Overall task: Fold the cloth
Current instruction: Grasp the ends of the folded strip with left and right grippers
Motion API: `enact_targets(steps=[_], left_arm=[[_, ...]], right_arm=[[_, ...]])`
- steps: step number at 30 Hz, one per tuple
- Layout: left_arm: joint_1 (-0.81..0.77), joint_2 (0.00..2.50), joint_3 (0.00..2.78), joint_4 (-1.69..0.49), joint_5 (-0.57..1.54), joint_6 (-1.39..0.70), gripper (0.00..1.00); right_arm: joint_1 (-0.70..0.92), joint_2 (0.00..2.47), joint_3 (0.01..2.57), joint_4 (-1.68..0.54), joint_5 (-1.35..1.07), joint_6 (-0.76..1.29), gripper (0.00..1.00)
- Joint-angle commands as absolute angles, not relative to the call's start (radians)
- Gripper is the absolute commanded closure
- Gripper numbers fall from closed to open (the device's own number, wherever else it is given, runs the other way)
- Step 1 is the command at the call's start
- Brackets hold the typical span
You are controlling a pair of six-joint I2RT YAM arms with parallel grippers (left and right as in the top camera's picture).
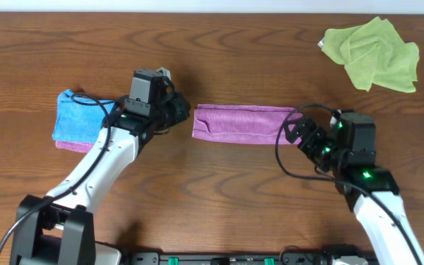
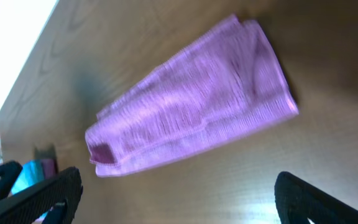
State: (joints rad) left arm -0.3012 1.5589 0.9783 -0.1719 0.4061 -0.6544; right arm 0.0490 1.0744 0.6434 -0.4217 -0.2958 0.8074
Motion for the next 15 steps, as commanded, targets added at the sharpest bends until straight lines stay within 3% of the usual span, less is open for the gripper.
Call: enact_targets(steps=[1,15], left_arm=[[-0.336,1.584,0.995,-0.162,0.427,-0.659,0.94],[-0.393,1.853,1.181,-0.16,0.381,-0.645,0.94]], right_arm=[[0.045,1.036,0.653,-0.477,-0.296,0.878,0.01],[0.045,1.161,0.653,-0.527,-0.252,0.886,0.01]])
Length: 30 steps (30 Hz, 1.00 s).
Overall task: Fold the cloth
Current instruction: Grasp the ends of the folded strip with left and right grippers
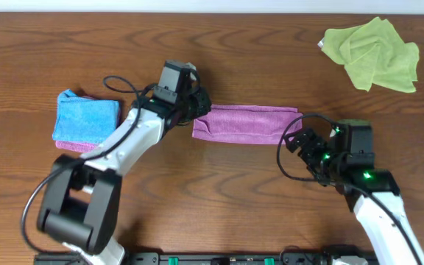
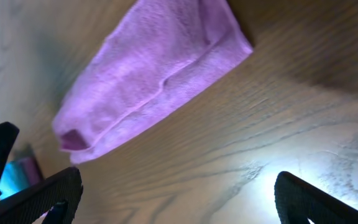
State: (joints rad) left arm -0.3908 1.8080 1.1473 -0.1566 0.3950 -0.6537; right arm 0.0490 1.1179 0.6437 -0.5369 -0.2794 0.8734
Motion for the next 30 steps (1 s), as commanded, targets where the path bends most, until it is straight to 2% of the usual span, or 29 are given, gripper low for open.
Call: enact_targets(steps=[1,17,30], left_arm=[[-0.393,1.867,1.187,-0.16,0.382,-0.639,0.94],[-0.393,1.953,1.195,-0.211,0.355,-0.605,0.94],[-0.416,1.975,1.195,-0.231,0.326,-0.601,0.94]], right_arm=[[0.045,1.185,0.653,-0.513,-0.25,0.886,0.01],[0.045,1.459,0.653,-0.236,-0.232,0.894,0.05],[0.046,1.563,0.653,-0.131,-0.187,0.894,0.11]])
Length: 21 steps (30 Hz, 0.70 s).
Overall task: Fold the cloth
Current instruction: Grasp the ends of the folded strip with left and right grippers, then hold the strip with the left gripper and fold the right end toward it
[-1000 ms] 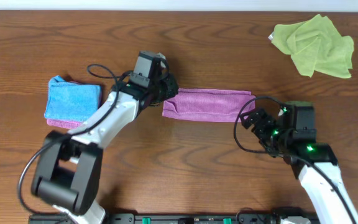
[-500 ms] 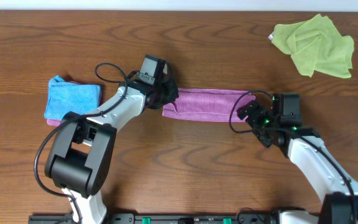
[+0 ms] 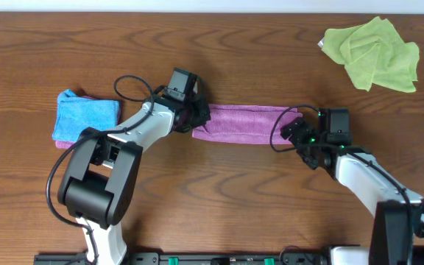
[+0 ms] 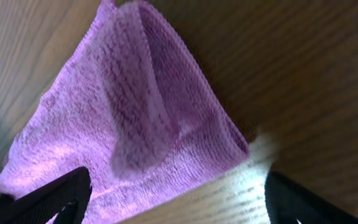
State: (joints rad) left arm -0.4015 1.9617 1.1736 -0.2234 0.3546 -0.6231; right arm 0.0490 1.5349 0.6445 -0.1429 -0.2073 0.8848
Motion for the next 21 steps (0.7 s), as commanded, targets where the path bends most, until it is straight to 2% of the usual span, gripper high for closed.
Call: enact_targets(steps=[1,7,15,21], left_arm=[[-0.42,1.975,1.195,-0.233,0.321,-0.601,0.94],[-0.444,1.977,1.195,-0.236,0.279,-0.598,0.94],[-0.446,2.037,1.195,-0.258,0.281,-0.598,0.94],[-0.446,2.04,1.195,-0.258,0.277,-0.597,0.94]], right_arm=[[0.046,1.573,0.653,-0.12,-0.187,0.894,0.12],[0.046,1.631,0.653,-0.076,-0.188,0.894,0.14],[0.047,1.686,0.653,-0.04,-0.187,0.893,0.27],[0.048,1.741,0.653,0.009,-0.187,0.894,0.45]])
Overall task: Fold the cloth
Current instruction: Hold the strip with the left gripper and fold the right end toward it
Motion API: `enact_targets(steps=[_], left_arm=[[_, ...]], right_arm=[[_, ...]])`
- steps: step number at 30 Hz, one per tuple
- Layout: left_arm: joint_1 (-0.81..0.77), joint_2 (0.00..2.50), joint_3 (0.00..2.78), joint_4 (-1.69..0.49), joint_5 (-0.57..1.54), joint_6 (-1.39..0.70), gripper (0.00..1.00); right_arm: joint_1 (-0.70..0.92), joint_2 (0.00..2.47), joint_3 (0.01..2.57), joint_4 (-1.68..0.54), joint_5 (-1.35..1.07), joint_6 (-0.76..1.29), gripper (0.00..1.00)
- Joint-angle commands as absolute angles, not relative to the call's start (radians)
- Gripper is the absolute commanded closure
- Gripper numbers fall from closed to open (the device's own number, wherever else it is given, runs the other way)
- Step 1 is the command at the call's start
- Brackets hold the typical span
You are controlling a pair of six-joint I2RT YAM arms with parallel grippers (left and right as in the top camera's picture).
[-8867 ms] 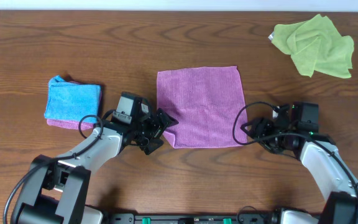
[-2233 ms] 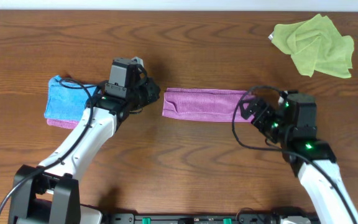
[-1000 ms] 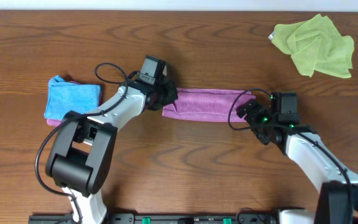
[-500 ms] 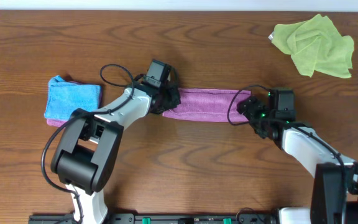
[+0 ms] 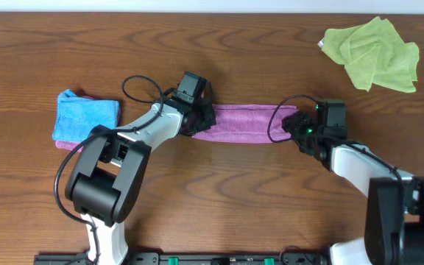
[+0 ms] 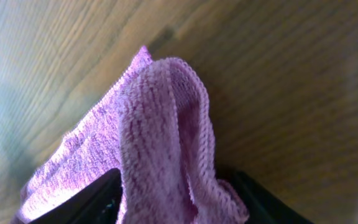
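Note:
The purple cloth [image 5: 245,123] lies as a long narrow folded strip across the middle of the table. My left gripper [image 5: 201,119] sits on its left end, with the jaws hidden under the wrist. My right gripper [image 5: 294,124] is at the right end. In the right wrist view the cloth's end [image 6: 160,124] is bunched up between the black fingers [image 6: 98,200], which press in on both sides of it, so the right gripper [image 6: 176,205] is shut on the cloth.
A crumpled green cloth [image 5: 374,53] lies at the far right corner. A folded blue cloth [image 5: 85,116] rests on a pink one [image 5: 68,145] at the left. The wooden table [image 5: 219,191] is bare towards the front.
The right gripper's fingers have drawn in around the cloth's right end, which now bunches up between them. The left gripper has shifted slightly further right onto the left end.
Both grippers first stood apart from the purple strip, the left near the blue cloth, the right open below the right end. The left then reached the strip's left end. The right came up to the right end, still open, and is now shut on it.

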State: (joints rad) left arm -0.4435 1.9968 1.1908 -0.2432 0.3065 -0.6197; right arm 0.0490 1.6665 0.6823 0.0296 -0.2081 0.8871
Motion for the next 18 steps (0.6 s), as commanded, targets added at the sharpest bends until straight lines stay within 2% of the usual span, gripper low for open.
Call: enact_targets(steps=[1,5,7,10,18], left_arm=[[-0.446,2.04,1.195,-0.259,0.277,-0.592,0.94],[-0.446,2.04,1.195,-0.265,0.276,-0.579,0.94],[-0.446,2.04,1.195,-0.27,0.269,-0.579,0.94],[-0.446,2.04,1.195,-0.289,0.255,-0.571,0.94],[-0.446,2.04,1.195,-0.303,0.252,-0.56,0.94]], right_arm=[[0.05,1.751,0.653,0.014,-0.188,0.894,0.48],[0.054,1.769,0.653,0.019,-0.186,0.891,0.67],[0.054,1.769,0.653,0.04,-0.19,0.852,0.82],[0.054,1.761,0.653,0.043,-0.194,0.836,0.98],[0.061,1.659,0.653,0.022,-0.215,0.791,0.99]])
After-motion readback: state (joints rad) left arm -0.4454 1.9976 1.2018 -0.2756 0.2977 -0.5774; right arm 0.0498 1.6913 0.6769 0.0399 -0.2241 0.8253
